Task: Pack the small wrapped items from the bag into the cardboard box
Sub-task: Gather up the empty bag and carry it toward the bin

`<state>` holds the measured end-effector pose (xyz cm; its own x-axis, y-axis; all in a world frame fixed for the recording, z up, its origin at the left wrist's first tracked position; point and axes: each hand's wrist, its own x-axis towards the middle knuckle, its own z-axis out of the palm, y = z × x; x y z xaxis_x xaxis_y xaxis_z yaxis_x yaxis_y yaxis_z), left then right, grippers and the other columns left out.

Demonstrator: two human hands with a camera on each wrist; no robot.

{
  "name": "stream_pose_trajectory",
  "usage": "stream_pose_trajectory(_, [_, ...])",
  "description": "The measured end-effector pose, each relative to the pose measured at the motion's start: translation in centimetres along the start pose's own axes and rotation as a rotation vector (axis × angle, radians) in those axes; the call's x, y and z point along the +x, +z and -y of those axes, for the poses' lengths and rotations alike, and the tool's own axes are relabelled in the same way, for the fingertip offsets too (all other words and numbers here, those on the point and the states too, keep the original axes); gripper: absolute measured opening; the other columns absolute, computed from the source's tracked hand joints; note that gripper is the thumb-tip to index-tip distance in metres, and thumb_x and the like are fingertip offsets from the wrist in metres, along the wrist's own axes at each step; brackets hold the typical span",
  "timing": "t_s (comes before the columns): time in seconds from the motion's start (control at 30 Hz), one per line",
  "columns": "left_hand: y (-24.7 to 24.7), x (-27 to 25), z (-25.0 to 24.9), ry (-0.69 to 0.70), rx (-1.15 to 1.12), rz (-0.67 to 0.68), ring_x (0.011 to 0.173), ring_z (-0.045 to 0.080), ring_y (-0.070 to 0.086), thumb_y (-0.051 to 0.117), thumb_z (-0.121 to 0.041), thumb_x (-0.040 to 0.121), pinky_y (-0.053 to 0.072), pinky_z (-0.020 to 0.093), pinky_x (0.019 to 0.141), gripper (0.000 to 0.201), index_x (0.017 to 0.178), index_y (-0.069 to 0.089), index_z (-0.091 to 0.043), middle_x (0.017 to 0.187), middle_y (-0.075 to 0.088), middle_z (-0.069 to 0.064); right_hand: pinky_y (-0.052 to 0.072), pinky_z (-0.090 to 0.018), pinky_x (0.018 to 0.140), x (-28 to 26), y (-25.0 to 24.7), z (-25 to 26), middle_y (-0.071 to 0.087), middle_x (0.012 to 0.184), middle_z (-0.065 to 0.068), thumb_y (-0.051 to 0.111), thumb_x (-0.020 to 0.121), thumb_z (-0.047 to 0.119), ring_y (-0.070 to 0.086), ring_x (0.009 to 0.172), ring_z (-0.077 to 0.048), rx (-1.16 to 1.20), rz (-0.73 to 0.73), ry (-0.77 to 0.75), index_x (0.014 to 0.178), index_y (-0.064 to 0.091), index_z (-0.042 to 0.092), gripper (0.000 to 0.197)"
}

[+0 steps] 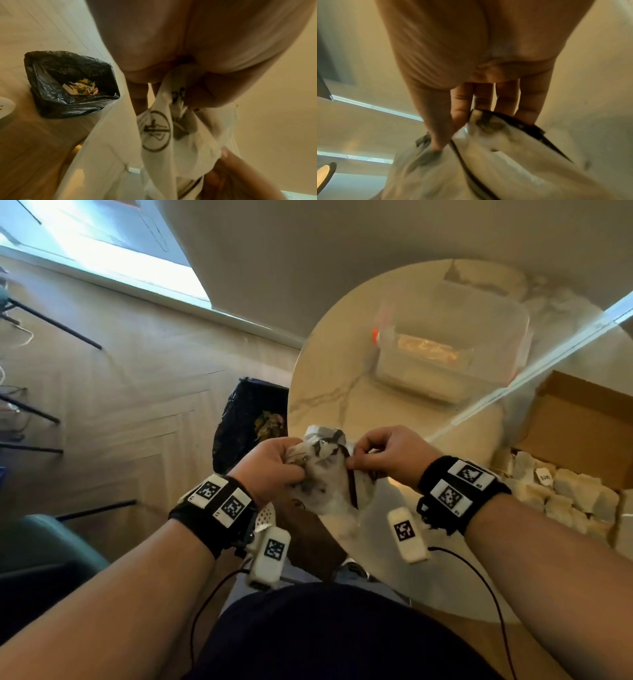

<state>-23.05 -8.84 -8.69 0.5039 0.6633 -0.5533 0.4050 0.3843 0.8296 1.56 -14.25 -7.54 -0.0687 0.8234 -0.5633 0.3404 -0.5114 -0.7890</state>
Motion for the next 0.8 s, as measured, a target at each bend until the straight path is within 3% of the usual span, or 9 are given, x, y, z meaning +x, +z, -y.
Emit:
stream_pose_trajectory(0.1, [-2.5,0.1,0.5,0.033,-0.008,0.072,0.075,0.025,0.067,0.061,-0.005,0.065,0.059,0.046,0.078,0.028,0.088,0.074,-0.016,0.08,0.071,0.007,0.061,-0.036,0.077,2.1,3.2,2.8,0.076,0.082,-0.004,0.092,0.076,0.037,0.069,0.072,-0.012,-0.118,0.088,-0.005,0.081,0.079,0.024,0.019])
stream_pose_trajectory(0.2, [-7.1,0.4,1.2,0.022,-0.131,0.061,0.082,0.028,0.068,0.065,-0.002,0.064,0.058,0.048,0.079,0.035,0.087,0.079,-0.024,0.086,0.072,0.01,0.059,-0.04,0.071,5.7,5.5,4.8,0.073,0.076,-0.008,0.089,0.081,0.028,0.067,0.07,-0.017,-0.068,0.01,0.042,0.082,0.078,0.019,0.014])
stream_pose_trajectory(0.3, [-14.7,0.6,4.1,-0.103,-0.364,-0.091,0.093,0.036,0.07,0.07,0.0,0.055,0.062,0.046,0.078,0.051,0.103,0.079,-0.013,0.102,0.071,0.023,0.058,-0.04,0.07,9.3,6.4,6.0,0.067,0.075,-0.007,0.08,0.088,0.012,0.064,0.072,-0.026,0.214,-0.232,0.17,0.079,0.073,0.018,0.013])
stream_pose_trajectory(0.37, [-20.2,0.7,7.0,-0.237,-0.366,-0.234,0.085,0.037,0.07,0.064,0.01,0.068,0.064,0.042,0.066,0.048,0.114,0.071,-0.001,0.106,0.069,0.027,0.057,-0.034,0.064,11.7,7.4,7.0,0.066,0.077,-0.009,0.071,0.092,0.003,0.063,0.072,-0.026,0.315,-0.346,0.224,0.081,0.071,0.017,0.018])
stream_pose_trajectory(0.43, [-24.7,0.4,10.2,-0.375,-0.324,-0.346,0.071,0.031,0.071,0.055,0.016,0.085,0.065,0.045,0.063,0.036,0.111,0.071,-0.003,0.104,0.07,0.028,0.053,-0.031,0.061,14.5,9.7,8.3,0.069,0.081,-0.009,0.066,0.092,0.0,0.064,0.073,-0.024,0.277,-0.377,0.263,0.083,0.072,0.019,0.022])
stream_pose_trajectory(0.5, [-27.9,0.7,12.7,-0.468,-0.273,-0.46,0.071,0.032,0.07,0.057,0.012,0.087,0.064,0.053,0.073,0.031,0.099,0.075,-0.01,0.103,0.074,0.026,0.05,-0.034,0.061,17.6,12.8,9.6,0.072,0.09,-0.012,0.065,0.091,0.001,0.063,0.075,-0.025,0.272,-0.379,0.285,0.088,0.073,0.022,0.023])
stream_pose_trajectory(0.6, [-30.4,2.2,14.3,-0.472,-0.126,-0.596,0.065,0.024,0.068,0.071,0.003,0.085,0.06,0.03,0.053,0.015,0.089,0.075,-0.012,0.09,0.076,0.018,0.056,-0.031,0.057,22.2,17.8,11.2,0.071,0.101,-0.01,0.061,0.098,-0.001,0.067,0.079,-0.023,0.351,-0.399,0.265,0.092,0.07,0.024,0.028])
stream_pose_trajectory(0.7, [-30.5,5.3,15.2,-0.382,-0.22,-0.482,0.078,0.02,0.075,0.08,-0.012,0.088,0.061,0.029,0.064,0.011,0.099,0.078,-0.015,0.091,0.08,0.009,0.062,-0.026,0.066,26.6,22.6,10.7,0.073,0.11,-0.003,0.063,0.097,-0.005,0.075,0.091,-0.021,0.184,-0.251,0.186,0.094,0.075,0.025,0.032])
stream_pose_trajectory(0.8, [-28.6,9.8,16.8,-0.321,-0.467,-0.298,0.076,0.023,0.074,0.075,-0.008,0.092,0.063,0.03,0.072,0.005,0.096,0.077,-0.009,0.084,0.078,0.01,0.054,-0.014,0.083,30.3,26.8,8.1,0.069,0.121,0.009,0.083,0.086,0.016,0.067,0.104,-0.004,-0.04,0.029,0.15,0.124,0.071,0.024,0.04])
